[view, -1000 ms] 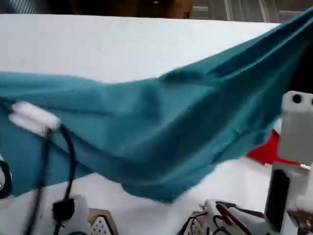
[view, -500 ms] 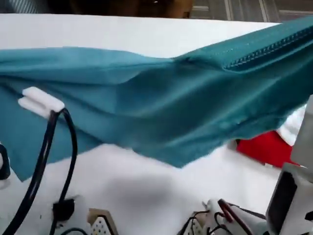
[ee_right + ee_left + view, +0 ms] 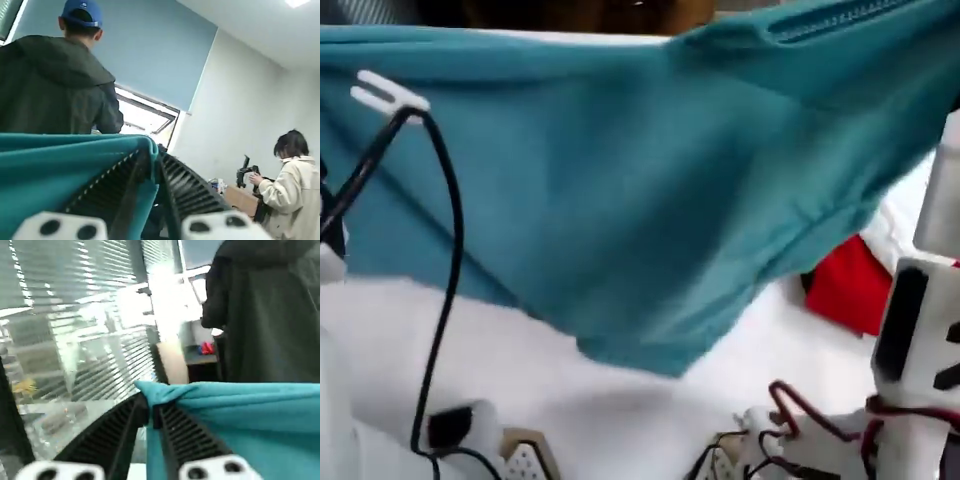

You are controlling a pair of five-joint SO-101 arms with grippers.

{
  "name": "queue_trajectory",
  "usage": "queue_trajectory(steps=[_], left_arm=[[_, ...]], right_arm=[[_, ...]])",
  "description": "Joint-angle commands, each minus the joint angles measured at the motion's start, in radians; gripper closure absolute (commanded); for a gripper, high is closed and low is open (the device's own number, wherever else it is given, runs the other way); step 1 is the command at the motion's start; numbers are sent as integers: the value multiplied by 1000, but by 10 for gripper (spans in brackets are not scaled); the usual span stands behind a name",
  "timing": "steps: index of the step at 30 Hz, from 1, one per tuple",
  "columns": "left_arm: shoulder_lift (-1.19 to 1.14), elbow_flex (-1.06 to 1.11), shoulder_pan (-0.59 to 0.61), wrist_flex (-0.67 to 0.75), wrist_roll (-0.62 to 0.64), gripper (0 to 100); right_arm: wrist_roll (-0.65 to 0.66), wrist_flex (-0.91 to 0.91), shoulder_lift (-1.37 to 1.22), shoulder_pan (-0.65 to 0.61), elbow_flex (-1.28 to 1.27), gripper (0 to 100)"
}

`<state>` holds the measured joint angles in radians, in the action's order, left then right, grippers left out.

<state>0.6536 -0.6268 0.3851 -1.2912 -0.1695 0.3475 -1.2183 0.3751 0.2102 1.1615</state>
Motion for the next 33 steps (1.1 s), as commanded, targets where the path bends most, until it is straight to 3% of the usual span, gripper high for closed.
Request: queue_trajectory(steps=[1,9,20,25,33], left_arm=[[5,-1,-64,-35,0,973],[5,-120,-143,-189,5,973],[5,-452,-175,-470,5,973],[-8,-444,-173,-483,5,973],[-31,-73,-172,-298,6,973]], right_arm=[[-12,-38,12,-28,2,981],[-15,-96,122,-35,-8,981],[-15,-202,237,-28,-9,981],[-66,-193,222,-30,-54,981],[-158,-77,116,-38,-267,981]])
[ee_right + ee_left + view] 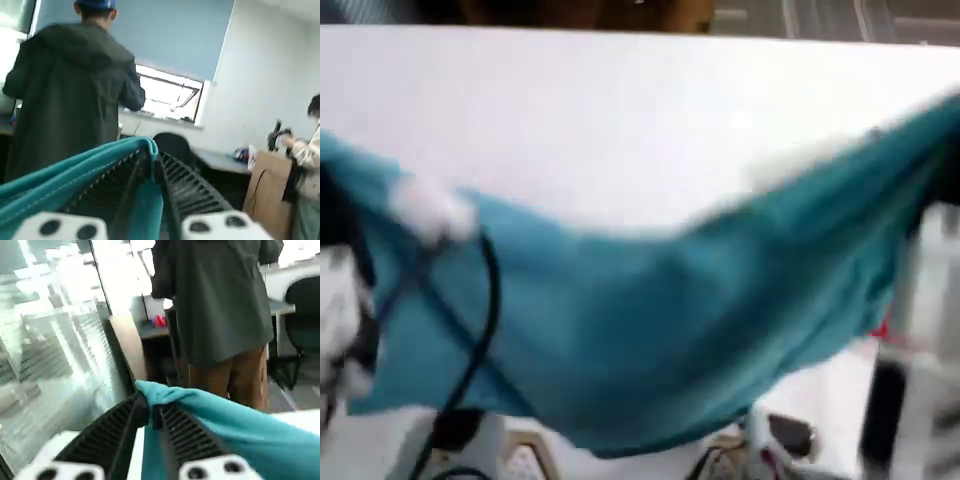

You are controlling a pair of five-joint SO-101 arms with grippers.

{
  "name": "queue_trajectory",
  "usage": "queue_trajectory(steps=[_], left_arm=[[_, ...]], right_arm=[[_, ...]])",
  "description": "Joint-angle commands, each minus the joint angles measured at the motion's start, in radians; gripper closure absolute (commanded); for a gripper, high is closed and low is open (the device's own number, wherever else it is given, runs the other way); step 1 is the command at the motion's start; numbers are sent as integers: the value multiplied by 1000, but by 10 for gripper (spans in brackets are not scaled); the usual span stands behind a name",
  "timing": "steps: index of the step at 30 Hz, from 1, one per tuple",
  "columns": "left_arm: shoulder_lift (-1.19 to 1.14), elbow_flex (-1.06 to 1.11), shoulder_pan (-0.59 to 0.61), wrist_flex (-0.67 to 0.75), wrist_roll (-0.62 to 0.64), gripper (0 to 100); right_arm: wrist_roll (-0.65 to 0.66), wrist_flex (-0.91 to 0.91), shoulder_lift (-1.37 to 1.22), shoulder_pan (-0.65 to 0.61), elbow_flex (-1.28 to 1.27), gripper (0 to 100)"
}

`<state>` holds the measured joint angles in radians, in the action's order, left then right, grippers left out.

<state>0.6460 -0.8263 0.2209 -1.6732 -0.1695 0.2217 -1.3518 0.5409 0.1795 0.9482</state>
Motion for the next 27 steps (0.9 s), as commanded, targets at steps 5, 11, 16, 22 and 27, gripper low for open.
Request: queue_trajectory(steps=[5,11,16,22,27], left_arm=[[-23,449,-6,304,6,973],[-25,871,-6,671,6,973],[-26,1139,-9,1003,0,973],[-55,1330,-5,1312,-2,973],[-284,1257,20,1402,-2,973]], right_arm=[[-32,153,-136,-97,-178,981],[-31,317,-278,-166,-311,981],[-31,407,-446,-194,-345,981],[-28,487,-664,-203,-339,981],[32,538,-803,-213,-339,981]])
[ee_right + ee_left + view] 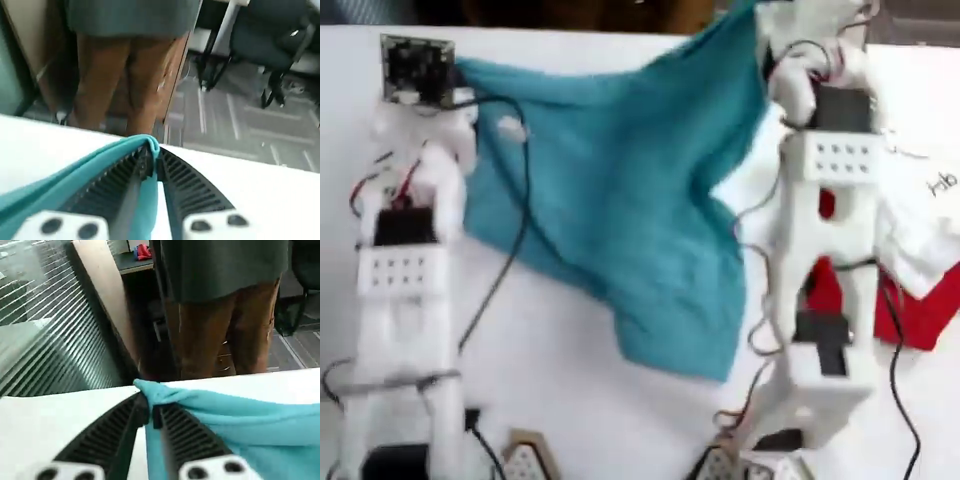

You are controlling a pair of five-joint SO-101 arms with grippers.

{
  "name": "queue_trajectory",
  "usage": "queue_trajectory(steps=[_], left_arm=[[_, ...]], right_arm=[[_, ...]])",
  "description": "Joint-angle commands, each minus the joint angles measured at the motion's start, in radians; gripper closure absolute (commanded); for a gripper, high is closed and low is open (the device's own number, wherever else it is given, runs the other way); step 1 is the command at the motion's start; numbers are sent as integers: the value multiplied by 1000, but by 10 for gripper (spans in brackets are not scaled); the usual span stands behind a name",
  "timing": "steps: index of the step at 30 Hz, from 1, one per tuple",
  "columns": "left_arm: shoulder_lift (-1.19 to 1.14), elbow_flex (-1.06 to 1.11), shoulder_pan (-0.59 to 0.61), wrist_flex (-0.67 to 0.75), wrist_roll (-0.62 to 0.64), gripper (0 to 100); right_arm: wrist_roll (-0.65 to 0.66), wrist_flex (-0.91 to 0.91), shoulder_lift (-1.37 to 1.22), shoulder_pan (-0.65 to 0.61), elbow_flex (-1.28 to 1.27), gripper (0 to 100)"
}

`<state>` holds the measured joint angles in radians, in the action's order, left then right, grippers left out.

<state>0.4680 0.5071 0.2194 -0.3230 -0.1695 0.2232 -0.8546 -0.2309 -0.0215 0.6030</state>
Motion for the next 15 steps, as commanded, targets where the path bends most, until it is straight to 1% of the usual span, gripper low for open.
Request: queue_trajectory(steps=[1,4,7,15], left_arm=[[-169,-130,26,54,3,973],[-368,-335,37,31,5,973],[-569,-564,34,-43,2,973],[-1040,-1139,29,-275,3,973]], right_arm=[[46,54,-50,-13,6,981],[80,105,-96,-13,25,981],[97,122,-153,-13,101,981],[110,122,-417,-12,474,981]])
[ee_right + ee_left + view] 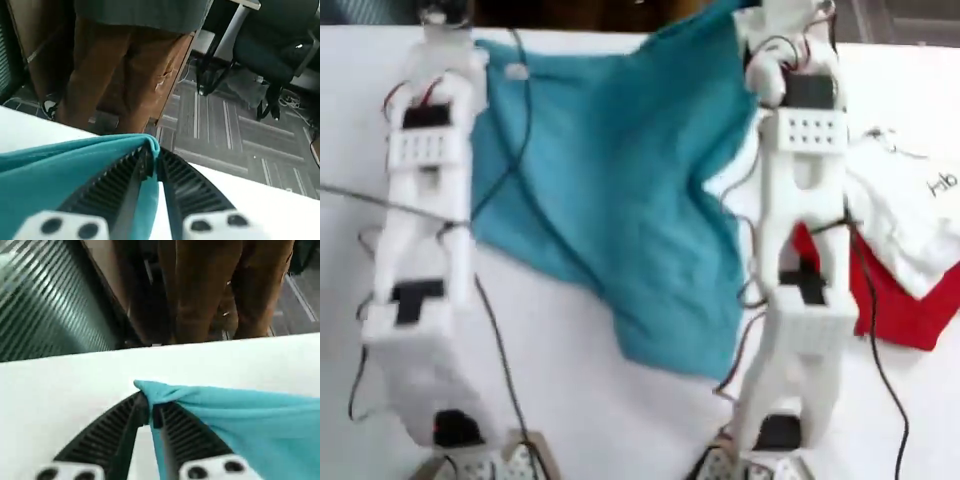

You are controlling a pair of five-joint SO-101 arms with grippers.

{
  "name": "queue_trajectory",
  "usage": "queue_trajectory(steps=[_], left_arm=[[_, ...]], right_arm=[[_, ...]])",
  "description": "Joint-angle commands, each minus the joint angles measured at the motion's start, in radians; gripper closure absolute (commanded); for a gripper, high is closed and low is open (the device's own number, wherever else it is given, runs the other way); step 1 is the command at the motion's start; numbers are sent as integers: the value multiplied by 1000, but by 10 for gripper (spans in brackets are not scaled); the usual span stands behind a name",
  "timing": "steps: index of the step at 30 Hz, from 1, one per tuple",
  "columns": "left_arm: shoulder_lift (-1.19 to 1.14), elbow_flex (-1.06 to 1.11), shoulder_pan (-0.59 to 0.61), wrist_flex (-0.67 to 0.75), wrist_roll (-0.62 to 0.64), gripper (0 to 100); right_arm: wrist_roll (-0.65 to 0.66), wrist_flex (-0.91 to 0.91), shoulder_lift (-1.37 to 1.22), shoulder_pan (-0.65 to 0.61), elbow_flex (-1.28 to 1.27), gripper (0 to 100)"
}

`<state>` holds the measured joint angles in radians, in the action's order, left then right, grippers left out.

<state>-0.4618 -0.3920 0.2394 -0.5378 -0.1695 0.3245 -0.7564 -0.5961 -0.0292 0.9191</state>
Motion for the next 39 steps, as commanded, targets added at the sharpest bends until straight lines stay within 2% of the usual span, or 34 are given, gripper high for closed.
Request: queue_trajectory(steps=[1,6,12,17,23,27,30,35,39], left_arm=[[-161,-311,9,-87,2,973],[-397,-644,9,-209,-2,972],[-638,-947,8,-351,-2,970],[-726,-1138,14,-525,-2,969],[-727,-1231,15,-763,-15,968],[-726,-1282,11,-957,-130,969],[-698,-1280,14,-1066,-167,970],[-623,-1280,15,-1192,-219,972],[-571,-1280,20,-1249,-269,972]], right_arm=[[12,24,-88,-4,209,981],[58,18,-228,-24,367,981],[58,-59,-298,-53,371,981],[57,-165,-302,-70,382,981],[55,-421,-226,-93,382,981],[51,-579,-153,-102,382,981],[48,-667,-97,-105,382,981],[-49,-806,-21,-105,382,981],[-64,-914,38,-107,382,981]])
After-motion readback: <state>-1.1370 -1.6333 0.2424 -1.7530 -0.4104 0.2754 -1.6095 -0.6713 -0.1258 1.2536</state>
